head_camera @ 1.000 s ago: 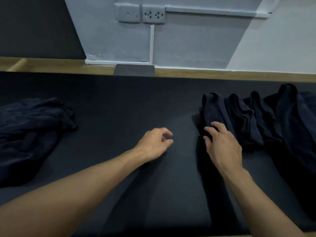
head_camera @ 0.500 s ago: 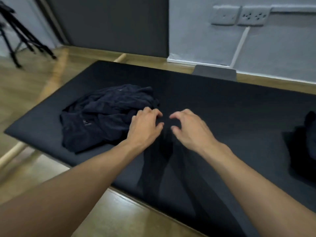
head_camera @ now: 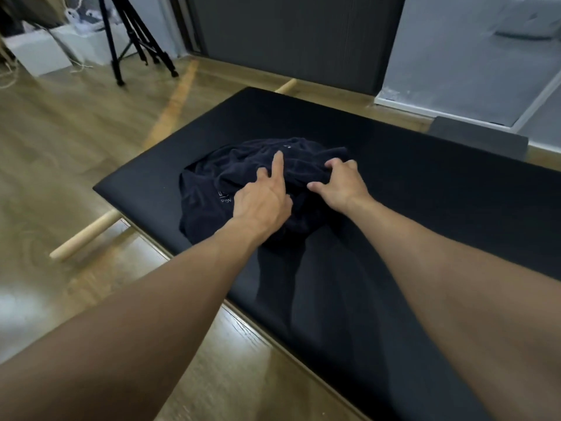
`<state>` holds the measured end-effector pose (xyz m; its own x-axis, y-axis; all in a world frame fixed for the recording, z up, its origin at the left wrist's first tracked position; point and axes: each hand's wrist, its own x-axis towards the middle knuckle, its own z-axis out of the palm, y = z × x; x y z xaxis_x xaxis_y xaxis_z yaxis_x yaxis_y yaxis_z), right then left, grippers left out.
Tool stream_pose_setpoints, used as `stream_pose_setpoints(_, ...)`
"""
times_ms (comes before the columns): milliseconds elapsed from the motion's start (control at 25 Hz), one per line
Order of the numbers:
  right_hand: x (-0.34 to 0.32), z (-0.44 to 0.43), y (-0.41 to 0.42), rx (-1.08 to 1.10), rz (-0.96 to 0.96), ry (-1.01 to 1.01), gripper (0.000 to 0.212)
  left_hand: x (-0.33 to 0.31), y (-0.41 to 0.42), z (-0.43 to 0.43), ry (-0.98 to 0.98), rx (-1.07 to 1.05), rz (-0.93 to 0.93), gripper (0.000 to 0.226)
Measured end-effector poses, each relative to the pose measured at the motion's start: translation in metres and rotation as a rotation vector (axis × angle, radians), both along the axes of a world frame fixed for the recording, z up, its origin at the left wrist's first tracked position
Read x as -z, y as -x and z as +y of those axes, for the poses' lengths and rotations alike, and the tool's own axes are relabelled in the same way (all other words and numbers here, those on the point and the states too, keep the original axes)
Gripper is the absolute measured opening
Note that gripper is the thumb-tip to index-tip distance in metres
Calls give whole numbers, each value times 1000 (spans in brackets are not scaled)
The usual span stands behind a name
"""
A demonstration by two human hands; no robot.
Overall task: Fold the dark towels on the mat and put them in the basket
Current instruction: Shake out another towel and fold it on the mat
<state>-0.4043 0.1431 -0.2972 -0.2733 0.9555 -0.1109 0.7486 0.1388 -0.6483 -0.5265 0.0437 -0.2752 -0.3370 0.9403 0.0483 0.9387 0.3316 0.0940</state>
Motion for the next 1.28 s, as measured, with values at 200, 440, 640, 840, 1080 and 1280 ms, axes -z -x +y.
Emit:
stream_pose_setpoints(200,-1,-3,-8,12,138,13,40,0,15,26,148,-2,50,41)
stream_pose_setpoints(440,-23,-29,-41,-22,378,-23,28,-9,22,25,-95,483,333,34)
stream_pose_setpoints(640,-83,-34,-97,-81,562,-125,27,-50,-26,19,-286,654,-286,27)
stream_pose_setpoints(840,-152,-52,-174,-143,676,-138,17,-110,-117,19,-191,414,-1223,51)
stream_pose_setpoints(1080,-201,-82,-278,50,391,-424,5,-157,-191,29,160,799,-1140,28)
stream_pose_setpoints(1280,-247,-103,-337,246,227,-538,11,-204,-248,39,-150,883,-823,18)
